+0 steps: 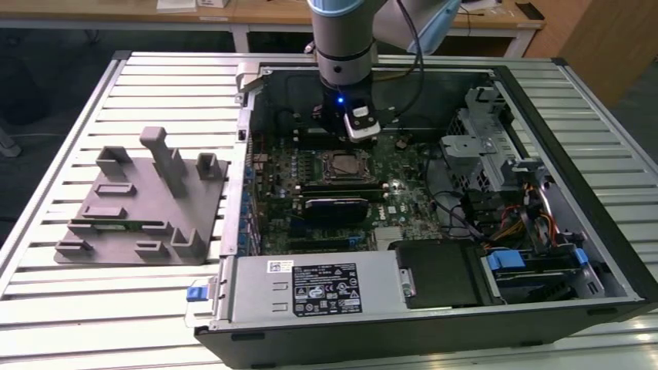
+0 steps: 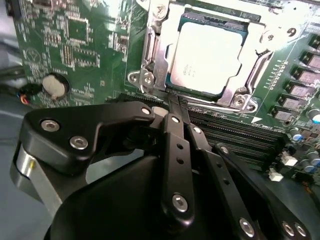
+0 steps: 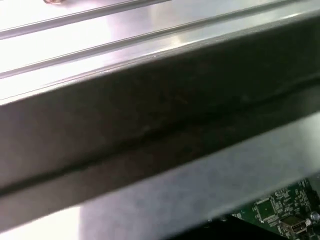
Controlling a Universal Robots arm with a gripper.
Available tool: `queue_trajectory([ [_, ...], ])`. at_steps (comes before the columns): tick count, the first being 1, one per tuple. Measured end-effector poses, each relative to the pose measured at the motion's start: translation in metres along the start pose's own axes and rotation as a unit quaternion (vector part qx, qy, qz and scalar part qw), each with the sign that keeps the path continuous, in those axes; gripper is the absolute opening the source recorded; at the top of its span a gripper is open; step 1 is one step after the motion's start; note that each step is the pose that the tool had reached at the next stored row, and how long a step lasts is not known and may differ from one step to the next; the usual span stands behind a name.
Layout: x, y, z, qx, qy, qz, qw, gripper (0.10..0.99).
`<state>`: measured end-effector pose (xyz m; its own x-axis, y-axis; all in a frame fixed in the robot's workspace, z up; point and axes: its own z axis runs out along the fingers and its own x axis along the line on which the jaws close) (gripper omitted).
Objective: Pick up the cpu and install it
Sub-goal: 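Install the first cpu locking lever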
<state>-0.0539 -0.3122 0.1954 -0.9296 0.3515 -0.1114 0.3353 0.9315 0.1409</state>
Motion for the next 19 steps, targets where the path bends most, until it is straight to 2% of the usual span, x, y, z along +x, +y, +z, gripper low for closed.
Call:
queue_trajectory([
  [3, 0.0001, 0.0001, 0.0010, 0.0017, -0.0026, 0.019, 0.9998, 0.106],
  [10, 0.0000, 0.0003, 0.0002, 0.0018, -0.0029, 0.021, 0.9998, 0.106],
  [19, -0.0024, 0.0033, -0.0213, 0.0019, -0.0029, 0.021, 0.9998, 0.106],
])
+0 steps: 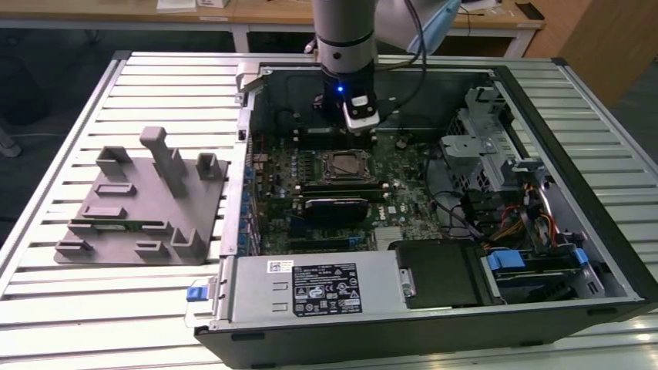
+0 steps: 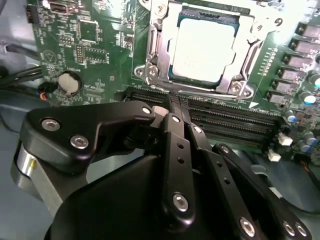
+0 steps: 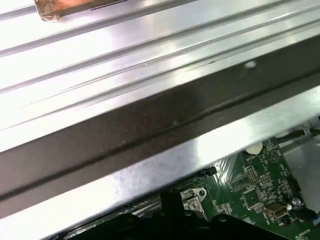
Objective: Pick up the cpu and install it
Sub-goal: 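Install the first cpu locking lever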
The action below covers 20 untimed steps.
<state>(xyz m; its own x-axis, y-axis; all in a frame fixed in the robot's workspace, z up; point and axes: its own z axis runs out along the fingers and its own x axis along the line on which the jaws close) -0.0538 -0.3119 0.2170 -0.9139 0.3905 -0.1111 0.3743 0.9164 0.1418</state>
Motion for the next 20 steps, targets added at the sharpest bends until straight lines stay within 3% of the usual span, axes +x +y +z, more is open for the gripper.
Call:
queue_trajectory([
  [9, -0.0005, -0.0002, -0.0026, 0.0003, 0.0000, 0.000, 1.0000, 0.106],
  [20, -0.0050, -0.0108, -0.0033, 0.0030, -0.0008, 0.000, 1.0000, 0.106],
])
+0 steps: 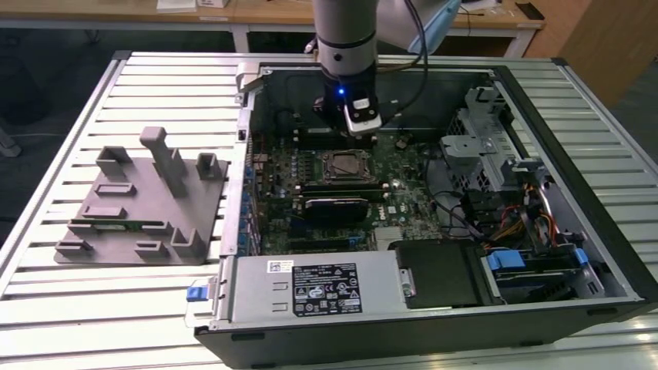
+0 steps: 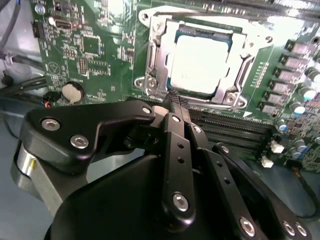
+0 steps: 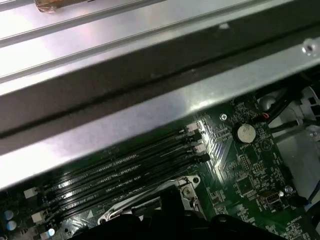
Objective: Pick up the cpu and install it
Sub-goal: 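Install the first cpu locking lever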
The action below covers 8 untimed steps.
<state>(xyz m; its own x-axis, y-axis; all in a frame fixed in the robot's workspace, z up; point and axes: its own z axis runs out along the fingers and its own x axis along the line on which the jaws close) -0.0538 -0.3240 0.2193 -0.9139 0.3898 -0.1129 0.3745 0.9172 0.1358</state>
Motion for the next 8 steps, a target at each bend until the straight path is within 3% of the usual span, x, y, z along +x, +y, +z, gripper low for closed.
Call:
queue_trajectory([
  [4, -0.0011, -0.0027, 0.0004, 0.0066, 0.0029, 0.000, 1.0000, 0.106],
  [8, -0.0016, -0.0035, 0.0008, 0.0211, 0.0110, -0.001, 0.9997, 0.106],
])
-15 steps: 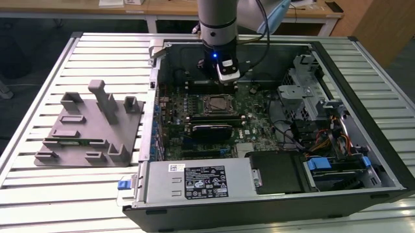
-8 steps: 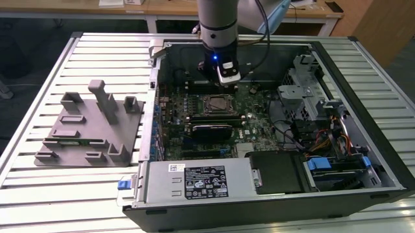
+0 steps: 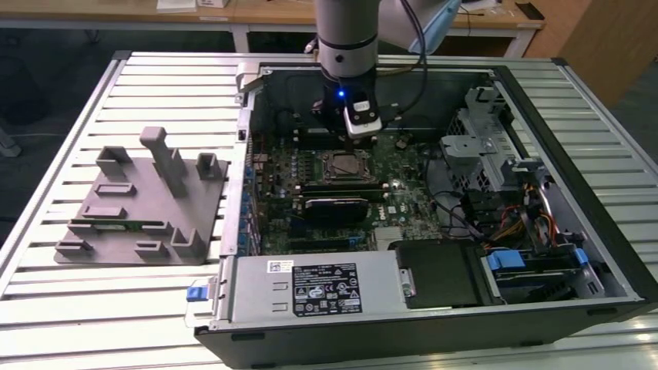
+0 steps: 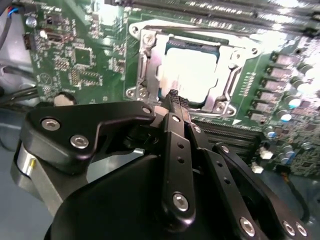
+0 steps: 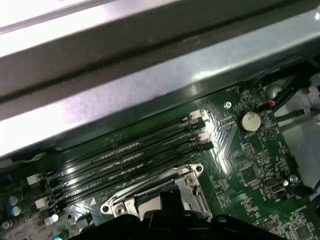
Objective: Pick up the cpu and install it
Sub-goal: 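Install the first cpu locking lever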
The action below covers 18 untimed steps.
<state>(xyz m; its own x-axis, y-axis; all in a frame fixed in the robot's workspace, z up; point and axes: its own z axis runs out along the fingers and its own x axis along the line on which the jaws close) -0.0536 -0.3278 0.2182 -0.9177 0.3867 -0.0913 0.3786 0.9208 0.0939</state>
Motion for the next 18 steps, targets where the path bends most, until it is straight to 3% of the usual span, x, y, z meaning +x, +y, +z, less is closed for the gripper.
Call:
queue_trajectory([
  [2, 0.0000, -0.0002, 0.0002, 0.0078, 0.0018, 0.000, 1.0000, 0.106],
  [11, -0.0004, -0.0012, 0.0010, 0.0443, 0.0015, -0.004, 0.9990, 0.106],
  [13, -0.0007, -0.0020, 0.0010, 0.0479, 0.0008, -0.004, 0.9988, 0.106],
  [18, -0.0017, -0.0044, 0.0011, 0.0495, 0.0004, -0.004, 0.9988, 0.106],
])
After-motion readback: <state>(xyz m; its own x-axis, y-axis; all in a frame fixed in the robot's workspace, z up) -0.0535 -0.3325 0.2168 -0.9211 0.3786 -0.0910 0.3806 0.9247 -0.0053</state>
